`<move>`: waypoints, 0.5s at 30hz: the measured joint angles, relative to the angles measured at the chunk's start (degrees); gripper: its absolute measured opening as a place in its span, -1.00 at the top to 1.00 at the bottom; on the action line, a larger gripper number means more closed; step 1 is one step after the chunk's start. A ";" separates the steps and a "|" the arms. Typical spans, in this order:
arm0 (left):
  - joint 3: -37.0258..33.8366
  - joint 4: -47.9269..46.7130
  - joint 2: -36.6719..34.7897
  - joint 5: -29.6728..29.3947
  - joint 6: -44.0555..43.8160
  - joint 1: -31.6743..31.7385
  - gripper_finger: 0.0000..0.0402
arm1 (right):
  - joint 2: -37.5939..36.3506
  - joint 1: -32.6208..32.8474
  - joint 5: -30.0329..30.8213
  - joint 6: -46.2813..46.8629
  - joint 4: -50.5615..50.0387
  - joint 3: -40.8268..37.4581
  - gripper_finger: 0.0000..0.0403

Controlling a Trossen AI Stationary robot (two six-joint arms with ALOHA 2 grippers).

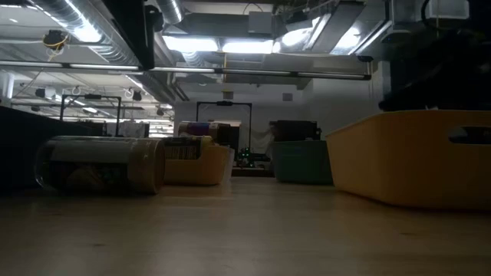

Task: Sort spices by type
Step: Put the gold seasoning bottle into the blue bin

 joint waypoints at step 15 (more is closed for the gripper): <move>0.00 -0.02 -0.04 -0.58 -3.56 0.00 -0.17 | -7.49 0.02 -2.56 -5.90 -2.36 1.77 0.06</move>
